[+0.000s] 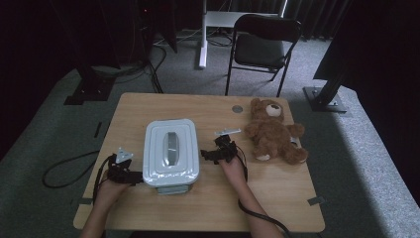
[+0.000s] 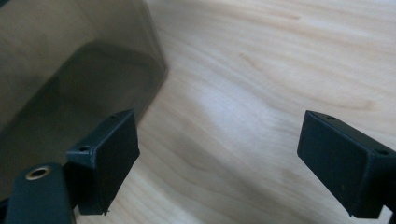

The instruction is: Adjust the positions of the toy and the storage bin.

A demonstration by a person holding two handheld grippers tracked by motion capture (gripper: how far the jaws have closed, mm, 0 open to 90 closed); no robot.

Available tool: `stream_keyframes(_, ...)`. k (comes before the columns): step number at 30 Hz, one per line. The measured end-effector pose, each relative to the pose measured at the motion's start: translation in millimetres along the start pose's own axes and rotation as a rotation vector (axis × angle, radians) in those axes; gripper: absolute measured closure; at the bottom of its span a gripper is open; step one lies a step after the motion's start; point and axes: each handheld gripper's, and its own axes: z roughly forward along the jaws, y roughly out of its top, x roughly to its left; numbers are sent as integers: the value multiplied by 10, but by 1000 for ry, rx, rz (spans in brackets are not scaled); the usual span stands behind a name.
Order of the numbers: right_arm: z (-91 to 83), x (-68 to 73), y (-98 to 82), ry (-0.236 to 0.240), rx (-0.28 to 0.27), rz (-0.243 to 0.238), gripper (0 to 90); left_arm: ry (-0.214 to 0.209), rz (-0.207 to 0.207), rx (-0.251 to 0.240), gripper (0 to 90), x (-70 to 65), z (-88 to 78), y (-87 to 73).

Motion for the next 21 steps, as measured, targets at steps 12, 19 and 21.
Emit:
stream_keyframes(12, -75, -224, 146, -33, 0, -4, 132, -78, 50, -8, 12, -345, 135, 214)
stream_keyframes(19, 10, -352, 223, 11, 19, -1, 131, -60, 27, -17, 13, -300, 156, 266)
stream_keyframes(21, 63, -357, 245, 27, 39, -10, 131, -64, 28, -16, 13, -293, 160, 270)
